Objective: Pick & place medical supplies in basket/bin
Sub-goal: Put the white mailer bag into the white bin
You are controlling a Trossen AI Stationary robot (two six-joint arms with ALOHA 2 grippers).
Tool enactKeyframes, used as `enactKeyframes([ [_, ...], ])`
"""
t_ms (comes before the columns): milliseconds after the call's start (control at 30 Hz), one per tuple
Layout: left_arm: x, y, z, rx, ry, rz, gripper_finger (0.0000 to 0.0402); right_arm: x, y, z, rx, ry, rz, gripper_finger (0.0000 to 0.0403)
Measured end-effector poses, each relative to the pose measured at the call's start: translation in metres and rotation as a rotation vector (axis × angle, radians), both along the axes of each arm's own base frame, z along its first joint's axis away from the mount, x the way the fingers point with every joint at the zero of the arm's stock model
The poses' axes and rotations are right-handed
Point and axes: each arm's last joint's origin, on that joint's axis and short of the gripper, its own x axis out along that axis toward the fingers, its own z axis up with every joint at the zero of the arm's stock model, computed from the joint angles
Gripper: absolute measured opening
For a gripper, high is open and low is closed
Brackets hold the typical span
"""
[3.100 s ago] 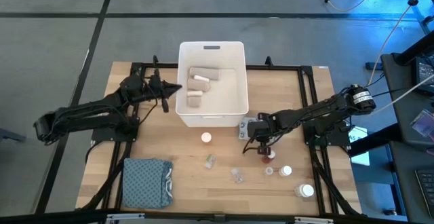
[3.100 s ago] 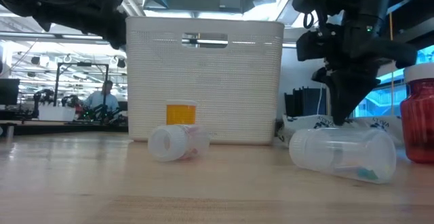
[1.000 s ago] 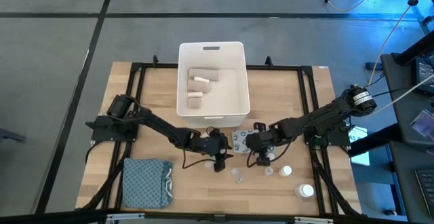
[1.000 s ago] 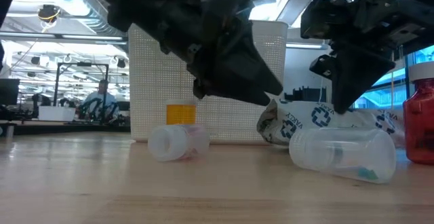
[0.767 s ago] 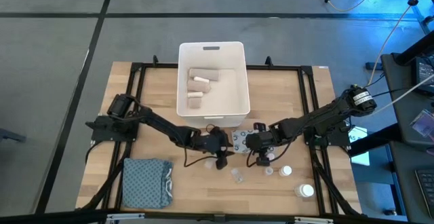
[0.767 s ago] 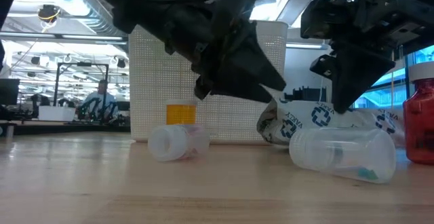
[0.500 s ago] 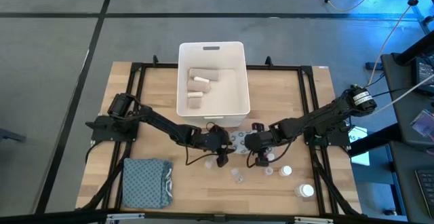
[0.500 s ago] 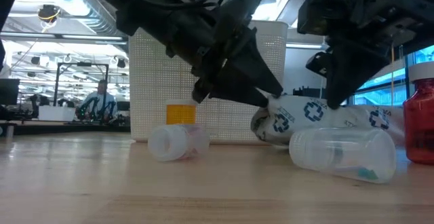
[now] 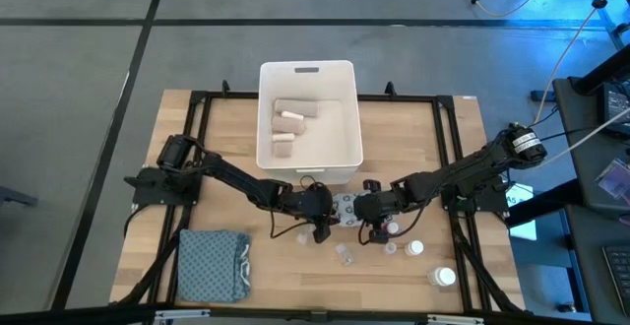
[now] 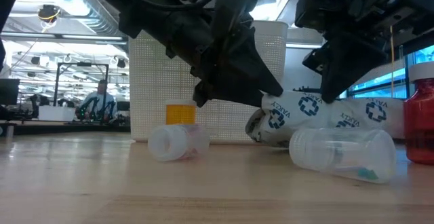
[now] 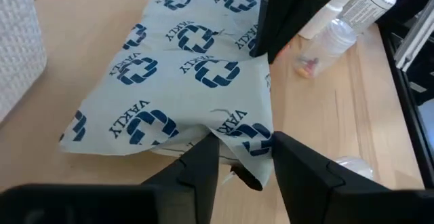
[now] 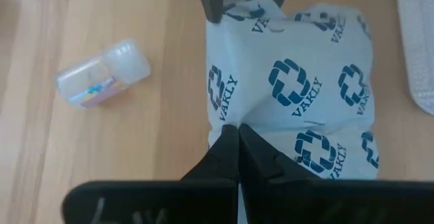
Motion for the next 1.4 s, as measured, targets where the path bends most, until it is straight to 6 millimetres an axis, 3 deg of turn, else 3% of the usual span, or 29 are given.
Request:
enactKeyframes([
  [333,0.001,-0.001,0.002,0.066,-0.025,-0.052,0.0009,0.000,0.000,0.000,-0.001,0.000,-0.004,0.0000],
  [900,0.001,0.000,0.004,0.113,-0.038,-0.073,0.0002,-0.002,0.000,-0.001,-0.024,0.020,0.064,0.0006],
  [1233,-0.002,0.000,0.019,0.125,-0.068,-0.084,0.0002,-0.001,-0.006,0.000,-0.219,-0.020,0.020,0.0140],
  [1400,-0.003,0.000,0.024,0.126,-0.082,-0.086,0.0002,-0.004,-0.003,0.006,-0.224,-0.046,0.055,0.0182],
])
